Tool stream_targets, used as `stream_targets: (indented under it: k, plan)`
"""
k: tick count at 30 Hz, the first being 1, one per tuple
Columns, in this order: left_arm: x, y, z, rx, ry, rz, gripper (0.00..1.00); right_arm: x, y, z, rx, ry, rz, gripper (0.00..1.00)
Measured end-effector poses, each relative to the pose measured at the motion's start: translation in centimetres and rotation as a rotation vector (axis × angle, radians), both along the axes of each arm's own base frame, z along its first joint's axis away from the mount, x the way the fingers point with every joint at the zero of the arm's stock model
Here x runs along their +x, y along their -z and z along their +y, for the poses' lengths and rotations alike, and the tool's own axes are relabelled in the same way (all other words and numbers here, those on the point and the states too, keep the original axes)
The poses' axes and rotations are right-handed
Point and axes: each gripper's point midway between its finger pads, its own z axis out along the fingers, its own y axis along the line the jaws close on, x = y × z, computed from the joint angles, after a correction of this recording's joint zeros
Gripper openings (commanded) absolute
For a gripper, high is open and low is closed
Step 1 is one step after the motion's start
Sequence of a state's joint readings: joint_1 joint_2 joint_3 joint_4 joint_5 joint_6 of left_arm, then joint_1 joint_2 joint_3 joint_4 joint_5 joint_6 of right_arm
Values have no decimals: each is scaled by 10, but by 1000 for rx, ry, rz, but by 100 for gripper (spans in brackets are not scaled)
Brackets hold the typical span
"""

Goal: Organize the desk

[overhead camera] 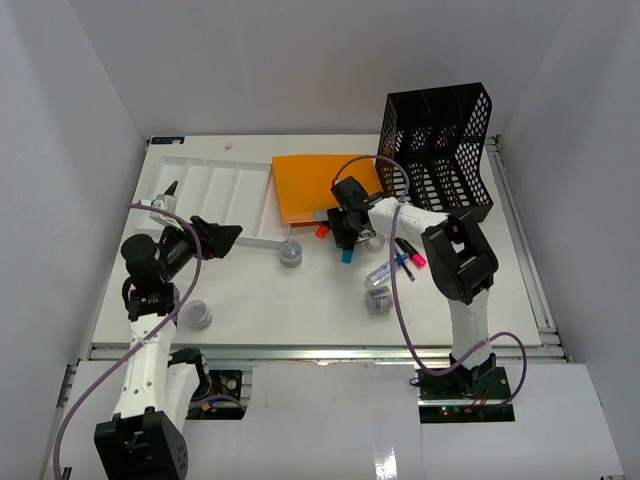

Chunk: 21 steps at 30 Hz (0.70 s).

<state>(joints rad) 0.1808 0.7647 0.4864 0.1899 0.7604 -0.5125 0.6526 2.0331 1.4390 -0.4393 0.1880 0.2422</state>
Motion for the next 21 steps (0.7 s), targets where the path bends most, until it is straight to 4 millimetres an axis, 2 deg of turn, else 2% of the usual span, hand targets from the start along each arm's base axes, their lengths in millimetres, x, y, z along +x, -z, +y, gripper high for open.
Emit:
stream_targets:
  k: [5,8,10,13,16,19,21]
  plan:
    - [-8,3,-19,-36,86,20,98,0,0,-1,15,-7,-36,53]
    - [-14,10,-29,-83,135,62,98,0,0,-1,24,-13,-50,46]
    - [-21,22,-38,-134,172,122,98,0,0,-1,29,-20,-56,39]
    - [-36,42,-56,-192,234,217,98,-2,-1,0,41,-36,-58,34]
    - [-63,59,-84,-224,322,282,98,-7,-1,1,60,-54,-50,28]
    - [-84,65,-107,-239,394,319,98,-16,-2,1,82,-72,-35,21]
    - [-89,64,-118,-248,412,327,98,-23,-4,1,98,-86,-21,17]
